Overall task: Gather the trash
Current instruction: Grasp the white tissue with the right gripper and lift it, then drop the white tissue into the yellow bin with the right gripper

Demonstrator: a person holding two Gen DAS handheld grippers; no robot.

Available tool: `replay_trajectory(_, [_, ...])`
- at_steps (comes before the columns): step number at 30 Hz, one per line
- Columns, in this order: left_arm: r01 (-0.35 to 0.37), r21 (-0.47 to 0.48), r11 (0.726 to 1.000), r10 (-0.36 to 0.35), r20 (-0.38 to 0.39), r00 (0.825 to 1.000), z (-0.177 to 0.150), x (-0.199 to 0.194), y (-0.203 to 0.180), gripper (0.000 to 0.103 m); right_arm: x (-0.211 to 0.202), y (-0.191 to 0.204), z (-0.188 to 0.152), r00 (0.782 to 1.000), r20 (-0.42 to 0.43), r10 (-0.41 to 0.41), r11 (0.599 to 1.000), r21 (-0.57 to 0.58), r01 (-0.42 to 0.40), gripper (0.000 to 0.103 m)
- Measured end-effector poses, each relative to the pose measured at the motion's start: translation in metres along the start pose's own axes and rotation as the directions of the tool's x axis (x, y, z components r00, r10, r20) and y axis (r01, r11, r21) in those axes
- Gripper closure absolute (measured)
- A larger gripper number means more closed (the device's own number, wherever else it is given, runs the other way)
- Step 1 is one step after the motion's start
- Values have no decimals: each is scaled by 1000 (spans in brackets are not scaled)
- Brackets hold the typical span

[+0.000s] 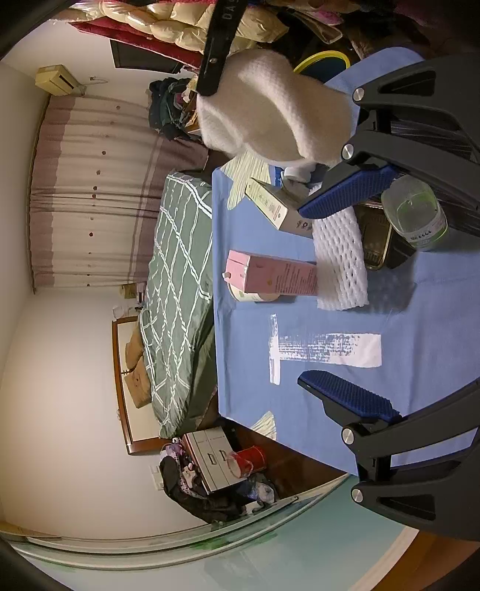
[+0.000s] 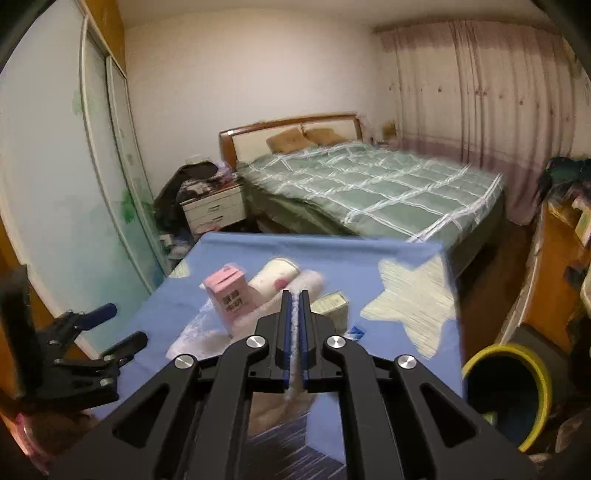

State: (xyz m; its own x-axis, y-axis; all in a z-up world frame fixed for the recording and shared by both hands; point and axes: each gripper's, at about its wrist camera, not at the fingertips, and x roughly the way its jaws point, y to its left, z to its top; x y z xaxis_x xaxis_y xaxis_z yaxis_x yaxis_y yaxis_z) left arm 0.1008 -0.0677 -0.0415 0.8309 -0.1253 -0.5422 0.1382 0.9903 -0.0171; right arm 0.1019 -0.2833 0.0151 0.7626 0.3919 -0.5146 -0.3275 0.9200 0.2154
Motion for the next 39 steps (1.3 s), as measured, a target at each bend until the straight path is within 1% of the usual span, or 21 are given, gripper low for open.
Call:
replay_trajectory(1, [-1, 0, 1000, 1, 0, 1000, 0, 0, 0, 20, 6, -2, 2, 996, -28, 90, 996, 25, -89, 99])
replay_trajectory(2, [-2, 0, 1000, 2, 0, 1000, 0, 0, 0, 20, 6, 1, 2, 999, -22, 29, 1000, 2, -29, 99])
replay_trajectory(3, [-1, -1, 1000, 1, 0, 1000, 0, 0, 0, 20, 8, 6, 3, 996, 2, -86, 995, -41, 86, 99])
replay_trajectory(4, [1, 0, 1000, -1, 0, 1000, 0, 0, 0, 20, 8, 2, 5, 1000, -16, 3, 1000, -8, -3, 99])
replay_trajectory(5, [1, 0, 1000, -1, 0, 1000, 0, 1, 1, 20, 9, 0, 6, 997, -28, 77, 997, 14, -77, 99])
replay_trajectory(6, [0, 0, 1000, 0, -3, 1000, -1, 2, 0, 20, 8, 1, 7, 996, -20, 90, 996, 6, -90, 99])
replay_trajectory(7, [0, -2, 1000, 0, -4, 1000, 0, 2, 1, 20, 8, 3, 8, 1000, -4, 12, 1000, -20, -12, 99])
replay_trajectory(8, [3, -3, 1000, -3, -5, 1000, -1, 2, 1, 20, 9, 4, 10, 997, 14, -77, 996, -45, 78, 99])
replay_trajectory(10, [9, 1, 1000, -9, -7, 1000, -1, 3, -1, 20, 11, -5, 13, 999, -20, 29, 1000, 12, -29, 99])
replay_trajectory(11, [11, 5, 1000, -11, -8, 1000, -2, 4, -2, 20, 9, -6, 13, 1000, -15, 17, 1000, 12, -17, 99])
replay_trajectory(13, [22, 8, 1000, -22, -10, 1000, -2, 4, -4, 20, 6, -10, 15, 999, 0, -34, 999, 2, 34, 99])
replay_trajectory(16, [40, 19, 999, -40, -15, 999, -3, 5, -9, 20, 1, -18, 17, 1000, 2, -30, 999, 25, 30, 99])
replay_trajectory(19, [70, 36, 997, -69, -20, 997, -3, 6, -18, 20, -13, -36, 20, 998, 23, -63, 997, 52, 62, 99])
replay_trajectory(21, [88, 52, 995, -87, -23, 996, -4, 7, -26, 20, -21, -39, 17, 996, 38, -87, 994, 65, 84, 99])
replay_trajectory(25, [141, 88, 986, -139, -35, 990, -4, 7, -48, 20, -42, -68, 10, 987, 56, -152, 984, 103, 146, 99])
replay_trajectory(29, [205, 138, 969, -201, -48, 979, -6, 6, -77, 20, -60, -110, 0, 968, 57, -246, 957, 170, 233, 99])
replay_trajectory(32, [242, 170, 955, -235, -63, 970, -8, 8, -97, 20, -71, -144, -9, 943, 43, -330, 923, 223, 313, 99])
replay_trajectory(33, [251, 181, 951, -243, -69, 968, -9, 10, -104, 20, -74, -161, -14, 930, 29, -366, 904, 247, 348, 99])
replay_trajectory(34, [255, 185, 949, -245, -73, 967, -9, 11, -108, 20, -74, -168, -17, 925, 22, -379, 897, 255, 361, 99])
replay_trajectory(36, [262, 193, 946, -250, -84, 965, -9, 15, -114, 20, -73, -195, -27, 902, -10, -432, 864, 281, 417, 99])
replay_trajectory(39, [257, 194, 947, -241, -99, 965, -10, 20, -120, 20, -65, -228, -43, 873, -67, -482, 823, 308, 478, 98])
